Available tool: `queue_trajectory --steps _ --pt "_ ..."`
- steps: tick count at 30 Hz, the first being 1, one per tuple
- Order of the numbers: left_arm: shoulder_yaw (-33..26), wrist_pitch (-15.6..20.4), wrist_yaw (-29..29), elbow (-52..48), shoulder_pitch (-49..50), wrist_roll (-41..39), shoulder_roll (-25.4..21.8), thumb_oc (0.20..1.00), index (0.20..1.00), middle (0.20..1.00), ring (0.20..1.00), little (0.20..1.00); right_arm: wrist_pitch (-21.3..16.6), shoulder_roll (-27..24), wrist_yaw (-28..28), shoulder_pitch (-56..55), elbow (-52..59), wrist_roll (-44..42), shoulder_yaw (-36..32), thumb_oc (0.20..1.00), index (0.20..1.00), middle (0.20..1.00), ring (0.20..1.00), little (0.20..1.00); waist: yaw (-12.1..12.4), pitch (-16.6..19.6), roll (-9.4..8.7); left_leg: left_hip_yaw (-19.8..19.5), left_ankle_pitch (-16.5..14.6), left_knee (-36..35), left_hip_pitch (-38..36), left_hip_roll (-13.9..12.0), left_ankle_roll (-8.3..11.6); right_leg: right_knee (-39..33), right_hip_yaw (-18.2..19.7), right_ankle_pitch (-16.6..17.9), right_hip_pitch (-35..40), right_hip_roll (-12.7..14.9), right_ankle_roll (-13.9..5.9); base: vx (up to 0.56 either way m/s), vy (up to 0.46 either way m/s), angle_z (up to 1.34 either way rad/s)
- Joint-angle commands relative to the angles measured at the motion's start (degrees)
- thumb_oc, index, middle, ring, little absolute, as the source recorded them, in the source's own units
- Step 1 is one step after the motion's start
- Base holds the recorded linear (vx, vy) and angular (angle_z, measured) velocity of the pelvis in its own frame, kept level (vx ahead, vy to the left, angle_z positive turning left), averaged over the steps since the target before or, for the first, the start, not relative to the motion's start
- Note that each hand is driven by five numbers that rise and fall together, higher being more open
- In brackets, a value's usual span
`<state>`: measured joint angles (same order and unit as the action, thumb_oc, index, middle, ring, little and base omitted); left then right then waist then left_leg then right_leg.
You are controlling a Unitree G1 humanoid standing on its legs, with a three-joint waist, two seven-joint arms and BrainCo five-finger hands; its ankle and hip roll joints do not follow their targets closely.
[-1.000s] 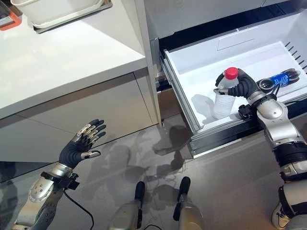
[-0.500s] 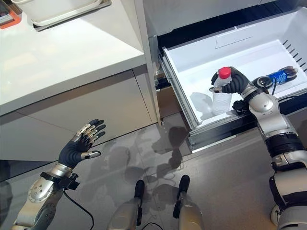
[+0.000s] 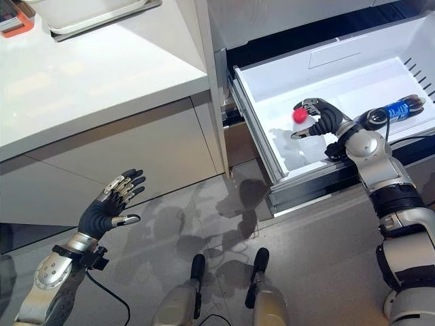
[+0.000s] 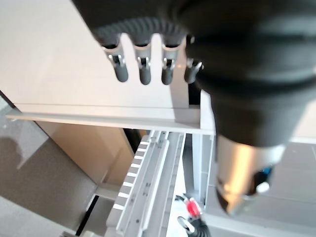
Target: Take the drinks into the refrigerator
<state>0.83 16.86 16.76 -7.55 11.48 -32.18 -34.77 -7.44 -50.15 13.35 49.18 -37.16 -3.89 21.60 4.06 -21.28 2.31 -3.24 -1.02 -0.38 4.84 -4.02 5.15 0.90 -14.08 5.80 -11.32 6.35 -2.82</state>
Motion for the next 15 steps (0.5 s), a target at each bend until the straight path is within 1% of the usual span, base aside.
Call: queue_trajectory --steps 1,10,11,15 --pt "-3.99 2.04 0.41 -5.9 1.29 0.62 0.22 1.0 1.0 1.0 1.0 1.0 0.93 3.3 -0.1 -5.89 -2.84 0.31 6.04 1.0 1.0 1.0 1.0 1.0 -0.58 -2.05 0.34 -0.29 0.65 -0.45 0.22 3.41 -4.29 9.7 0.13 -7.4 -3.7 -1.47 -0.09 0.0 0.0 0.0" --pt "-3.89 2.0 1.1 -5.61 0.01 0.5 -0.67 1.0 1.0 1.0 1.0 1.0 1.05 3.56 -0.09 -7.78 -2.46 0.88 4.74 1.0 1.0 1.0 1.0 1.0 -0.57 -1.1 0.13 -0.68 0.17 -0.13 -0.51 3.47 -4.26 9.69 -0.45 -7.62 -2.4 -0.98 -0.17 0.0 0.002 0.03" --pt "-4.19 1.92 1.18 -5.58 -0.06 0.44 -0.73 1.0 1.0 1.0 1.0 1.0 1.16 3.35 0.23 -8.15 -1.12 0.57 4.27 1.0 1.0 1.0 1.0 1.0 -0.62 -0.82 -0.04 -0.77 0.04 -0.05 -0.69 3.43 -4.31 9.85 -0.43 -7.67 -2.28 -1.02 -0.15 0.0 0.0 0.08" --pt "-3.92 1.89 1.42 -5.52 -0.44 0.29 -0.99 1.0 1.0 1.0 1.0 1.0 1.08 3.81 0.11 -8.78 -1.56 0.65 3.96 1.0 1.0 1.0 1.0 1.0 -0.5 -0.39 -0.33 -0.92 -0.16 0.21 -0.92 3.4 -4.28 9.93 -0.65 -7.77 -1.88 -0.92 -0.15 0.0 0.001 0.02"
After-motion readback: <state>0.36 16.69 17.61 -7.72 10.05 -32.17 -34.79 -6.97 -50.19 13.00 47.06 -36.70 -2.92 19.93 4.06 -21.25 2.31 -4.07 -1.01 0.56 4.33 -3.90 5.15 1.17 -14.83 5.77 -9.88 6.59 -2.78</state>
